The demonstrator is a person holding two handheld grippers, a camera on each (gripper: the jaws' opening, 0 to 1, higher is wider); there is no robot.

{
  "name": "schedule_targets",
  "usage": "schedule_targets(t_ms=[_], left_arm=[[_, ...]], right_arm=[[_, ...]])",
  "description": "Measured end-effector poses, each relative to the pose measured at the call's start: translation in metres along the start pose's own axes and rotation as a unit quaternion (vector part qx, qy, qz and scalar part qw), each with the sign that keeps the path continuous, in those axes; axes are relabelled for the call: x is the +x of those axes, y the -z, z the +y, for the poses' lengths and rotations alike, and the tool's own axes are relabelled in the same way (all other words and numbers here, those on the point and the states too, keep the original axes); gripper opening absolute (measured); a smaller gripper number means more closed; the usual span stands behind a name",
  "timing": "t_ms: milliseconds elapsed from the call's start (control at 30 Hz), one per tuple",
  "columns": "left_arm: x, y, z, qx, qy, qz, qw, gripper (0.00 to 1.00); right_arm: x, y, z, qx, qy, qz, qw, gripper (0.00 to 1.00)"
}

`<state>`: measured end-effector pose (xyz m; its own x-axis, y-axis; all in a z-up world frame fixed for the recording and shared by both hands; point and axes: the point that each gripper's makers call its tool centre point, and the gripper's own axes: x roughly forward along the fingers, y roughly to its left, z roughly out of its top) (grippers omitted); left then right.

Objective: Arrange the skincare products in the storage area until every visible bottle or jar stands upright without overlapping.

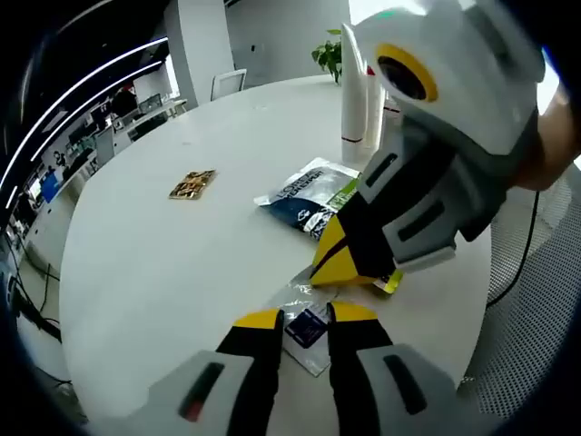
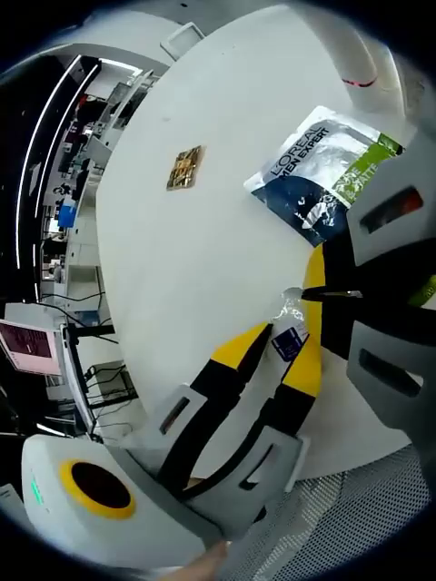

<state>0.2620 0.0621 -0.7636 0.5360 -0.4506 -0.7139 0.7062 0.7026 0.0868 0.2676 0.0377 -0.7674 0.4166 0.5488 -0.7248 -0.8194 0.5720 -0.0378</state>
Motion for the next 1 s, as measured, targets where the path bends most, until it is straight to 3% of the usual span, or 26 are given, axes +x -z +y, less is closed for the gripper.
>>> schedule_targets(t_ms=[200, 433, 533, 1000], left_arm=[[-0.002, -0.001, -0.001, -0.008, -0.006, 0.001, 0.9999, 0.23], [-0.001, 0.0, -0.002, -0.012, -0.009, 0.0, 0.9999, 0.22], [0.0, 0.001, -0.002, -0.014, -0.011, 0.001, 0.9998, 0.22], [0.001, 0.0, -0.004, -0.04, -0.009, -0.004, 0.9991, 0.3]], right_arm=[[-0.004, -0.003, -0.004, -0.063, 0.006, -0.017, 0.9978, 0.05], [-0.013, -0.013, -0.012, -0.07, 0.017, -0.044, 0.9964, 0.07], [-0.014, -0.016, -0.011, -0.08, 0.014, -0.055, 0.9951, 0.13], [-0.025, -0.018, -0.012, -0.083, 0.015, -0.073, 0.9937, 0.15]])
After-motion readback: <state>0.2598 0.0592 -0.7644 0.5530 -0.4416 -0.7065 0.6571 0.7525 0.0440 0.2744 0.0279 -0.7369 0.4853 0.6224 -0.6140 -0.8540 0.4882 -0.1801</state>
